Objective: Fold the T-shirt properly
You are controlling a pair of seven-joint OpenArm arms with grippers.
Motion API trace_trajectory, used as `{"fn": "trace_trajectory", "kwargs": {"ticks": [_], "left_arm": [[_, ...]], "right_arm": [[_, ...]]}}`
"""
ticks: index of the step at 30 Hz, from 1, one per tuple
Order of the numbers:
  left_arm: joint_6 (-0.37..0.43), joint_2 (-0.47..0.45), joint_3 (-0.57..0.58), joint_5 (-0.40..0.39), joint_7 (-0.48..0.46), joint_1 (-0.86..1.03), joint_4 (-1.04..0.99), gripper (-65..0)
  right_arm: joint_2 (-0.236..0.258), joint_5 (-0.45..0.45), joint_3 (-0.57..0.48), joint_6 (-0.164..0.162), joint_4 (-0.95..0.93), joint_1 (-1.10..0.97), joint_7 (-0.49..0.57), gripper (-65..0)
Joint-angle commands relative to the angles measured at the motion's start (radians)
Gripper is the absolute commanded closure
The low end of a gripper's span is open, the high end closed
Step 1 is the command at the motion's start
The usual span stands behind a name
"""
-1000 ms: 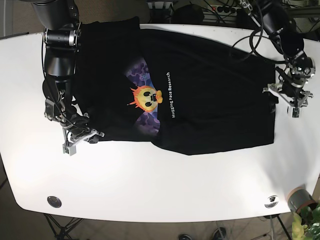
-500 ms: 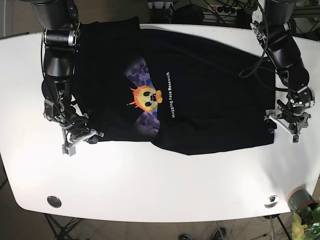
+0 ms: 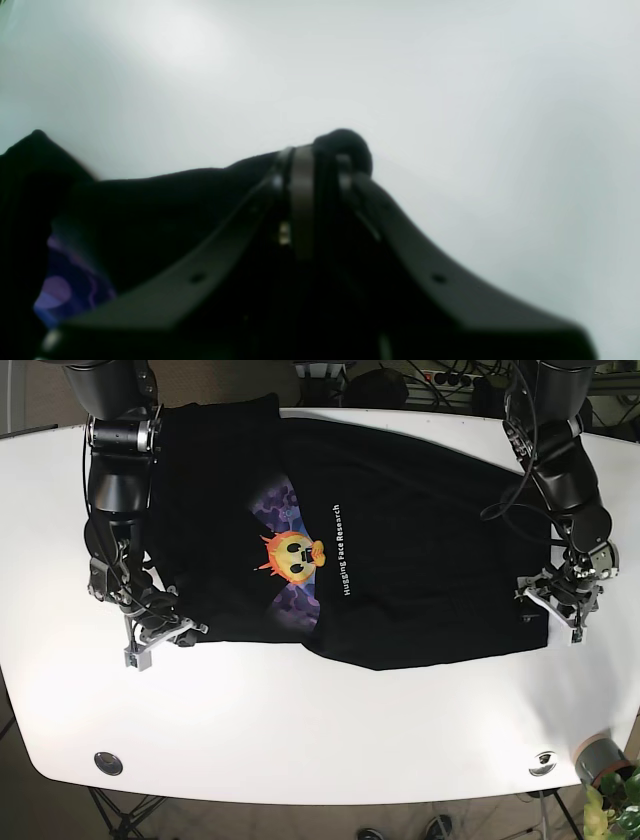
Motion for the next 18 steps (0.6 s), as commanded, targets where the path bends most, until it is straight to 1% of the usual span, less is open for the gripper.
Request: {"fn": "trace_trajectory", "kwargs": {"ticks": [1,3,5,8,12,14,15,18], "left_arm": [[-0.031,0.011,0.000,-0.007,0.024,-0.017,0.016,-49.9],[-0.042,0.017,-0.005,-0.007,0.081,-0.015,0.033,-49.9],[-0.043,0.022,-0.006,-0.007,0.118,-0.009,0.064,-49.9],[-0.043,0.025,-0.006,-0.017,0.132,0.036,0.102,-49.9],[-0.043,0.036,0.002,-0.091,0.140,0.083,0.125,-49.7],[-0.043,0.034,0.002,-0.119,0.167,0.095,0.125,-49.6],[-0.043,0.034,0.002,-0.131,0.181,0.099,0.125,-48.6],[-0.043,0.031,0.002,-0.156,0.199,0.105,0.125,-42.8]], "right_arm": [[0.010,0.011,0.004,0.009,0.019,0.030,0.021,-2.9],[0.010,0.011,0.004,0.009,0.019,0.030,0.021,-2.9],[0.010,0.011,0.009,0.009,0.019,0.030,0.021,-2.9],[0.010,0.011,0.009,0.009,0.019,0.030,0.021,-2.9],[0.010,0.013,0.009,0.009,0.019,0.030,0.021,-2.9],[0.010,0.014,0.007,0.010,0.019,0.030,0.021,-2.9],[0.010,0.017,0.007,0.012,0.019,0.030,0.021,-2.9],[0.010,0.014,0.007,0.012,0.019,0.030,0.021,-2.9]]}}
